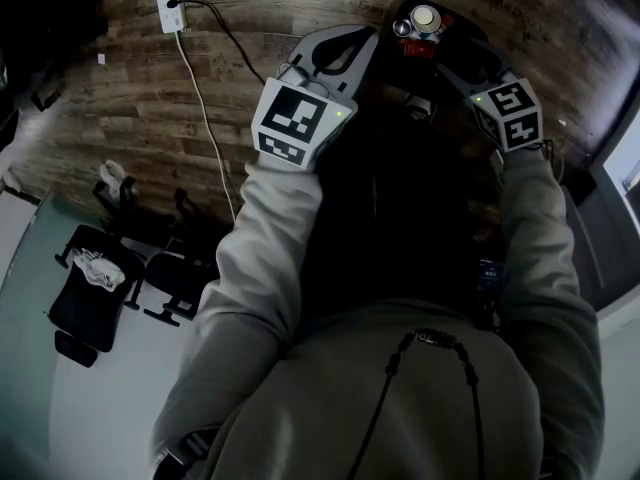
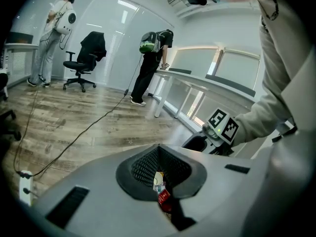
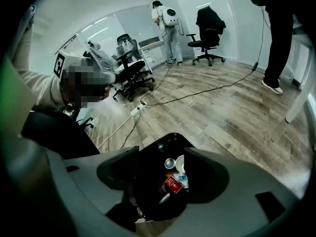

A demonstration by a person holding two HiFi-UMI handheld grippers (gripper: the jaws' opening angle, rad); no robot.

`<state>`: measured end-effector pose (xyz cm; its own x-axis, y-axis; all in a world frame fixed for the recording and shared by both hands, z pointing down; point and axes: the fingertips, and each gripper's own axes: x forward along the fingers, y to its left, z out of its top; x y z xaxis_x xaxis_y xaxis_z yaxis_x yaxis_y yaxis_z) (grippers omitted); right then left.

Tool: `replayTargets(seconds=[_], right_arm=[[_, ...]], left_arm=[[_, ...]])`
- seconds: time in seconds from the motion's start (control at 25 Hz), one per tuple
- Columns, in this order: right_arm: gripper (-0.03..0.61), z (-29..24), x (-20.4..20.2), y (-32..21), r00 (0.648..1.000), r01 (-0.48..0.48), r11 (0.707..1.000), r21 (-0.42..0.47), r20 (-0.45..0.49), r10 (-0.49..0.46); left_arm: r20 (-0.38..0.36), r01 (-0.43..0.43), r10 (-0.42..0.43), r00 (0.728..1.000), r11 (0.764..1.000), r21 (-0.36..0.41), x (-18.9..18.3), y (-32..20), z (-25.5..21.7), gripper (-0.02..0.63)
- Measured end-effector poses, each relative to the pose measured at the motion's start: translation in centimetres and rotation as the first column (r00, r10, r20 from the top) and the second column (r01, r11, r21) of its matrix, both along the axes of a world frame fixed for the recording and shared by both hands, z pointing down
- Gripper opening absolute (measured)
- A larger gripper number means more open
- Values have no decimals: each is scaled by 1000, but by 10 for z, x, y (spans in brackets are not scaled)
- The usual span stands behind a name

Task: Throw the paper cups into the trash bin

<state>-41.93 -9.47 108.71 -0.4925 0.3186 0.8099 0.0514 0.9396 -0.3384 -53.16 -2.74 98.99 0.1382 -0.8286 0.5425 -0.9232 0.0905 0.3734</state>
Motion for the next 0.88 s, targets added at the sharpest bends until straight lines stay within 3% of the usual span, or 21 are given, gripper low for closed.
replayTargets(seconds=[0.24,0.64,0.84,0.88], right_arm=[[255,-32,2,-4,1000,-2,1000,3,12,2],[252,-197,3,1,999,0,1000,26,49,-1],[201,-286,2,5,995,-46,998,52,93,41],[156,-301,2,2,993,-62,996,69,109,55]], left_arm=[[2,20,-20,1000,1000,-3,7,3,-30,-6],[-29,58,-58,998,998,-10,29,25,-178,-6],[-28,40,-40,999,999,-5,41,38,-245,-6],[-28,41,-42,999,999,-2,42,39,-254,-6]])
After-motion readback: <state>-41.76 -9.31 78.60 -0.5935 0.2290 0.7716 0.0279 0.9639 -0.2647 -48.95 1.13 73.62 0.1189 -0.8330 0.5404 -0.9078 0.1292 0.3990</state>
